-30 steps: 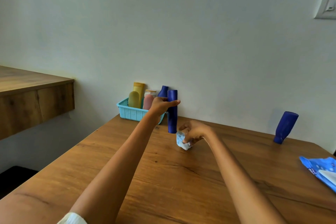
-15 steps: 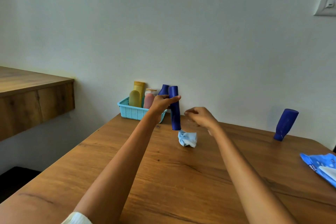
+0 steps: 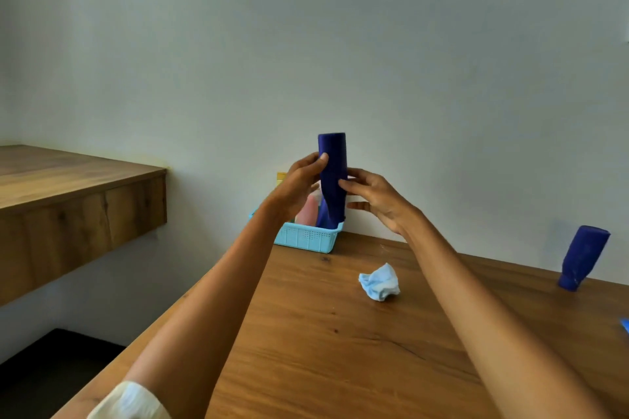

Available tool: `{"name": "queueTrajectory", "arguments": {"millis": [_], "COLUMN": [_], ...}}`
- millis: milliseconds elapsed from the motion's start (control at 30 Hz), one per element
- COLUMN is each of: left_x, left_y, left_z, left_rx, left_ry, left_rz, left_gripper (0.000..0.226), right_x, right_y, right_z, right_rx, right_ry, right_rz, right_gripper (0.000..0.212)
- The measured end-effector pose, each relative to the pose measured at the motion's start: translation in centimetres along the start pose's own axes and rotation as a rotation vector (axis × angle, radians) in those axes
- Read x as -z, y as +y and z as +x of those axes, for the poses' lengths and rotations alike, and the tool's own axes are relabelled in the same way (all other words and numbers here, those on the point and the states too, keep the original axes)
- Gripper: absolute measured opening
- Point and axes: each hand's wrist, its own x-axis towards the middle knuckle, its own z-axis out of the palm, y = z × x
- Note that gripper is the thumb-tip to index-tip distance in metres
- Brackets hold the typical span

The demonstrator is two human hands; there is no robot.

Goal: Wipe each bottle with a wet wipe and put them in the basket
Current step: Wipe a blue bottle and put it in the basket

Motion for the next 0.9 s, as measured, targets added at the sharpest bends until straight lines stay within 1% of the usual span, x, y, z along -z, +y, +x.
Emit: {"name": "queueTrajectory", "arguments": {"millis": [67,133,167,233,300,333,433,533,667,900], "left_x": [1.6,3.0,3.6,4.8,6.0,6.5,7.7,8.3,8.9,10.5], "left_y": [0.4,0.6,0.6,0.1,-0.7,-1.2,-3.0,-4.7,-6.0,-8.1], "left_z": [0.4,0.7,0.9,1.4,1.5,1.5,1.4,1.4,1.9,1.9], "left_rx": [-0.017,-0.022,-0.024,-0.019,0.006,0.034,0.119,0.124,0.132,0.188], "left_ry": [0.024,0.081,0.128,0.272,0.384,0.406,0.387,0.360,0.359,0.340], "left_rz": [0.037,0.152,0.219,0.297,0.291,0.279,0.267,0.301,0.321,0.433], "left_gripper": [0.030,0.028,0.029,0.036,0.040,0.042,0.046,0.048,0.050,0.055], "right_x": [-0.9,-2.2,-2.8,-4.1,-5.4,-6.1,-7.9,-9.4,-10.6,-11.8], "right_y": [-0.3,-0.2,0.0,0.7,1.8,2.5,4.4,5.5,6.6,8.3], "right_z": [1.5,3.0,3.9,5.4,6.9,7.5,9.0,10.4,11.5,11.8], "right_rx": [0.026,0.033,0.035,0.026,-0.004,-0.023,-0.057,-0.035,-0.066,-0.134], "right_ry": [-0.001,0.035,0.067,0.139,0.190,0.202,0.235,0.269,0.234,0.185], "right_rz": [-0.027,-0.086,-0.122,-0.178,-0.194,-0.199,-0.263,-0.332,-0.344,-0.442], "right_gripper": [0.039,0.037,0.038,0.040,0.041,0.040,0.041,0.039,0.036,0.044]}}
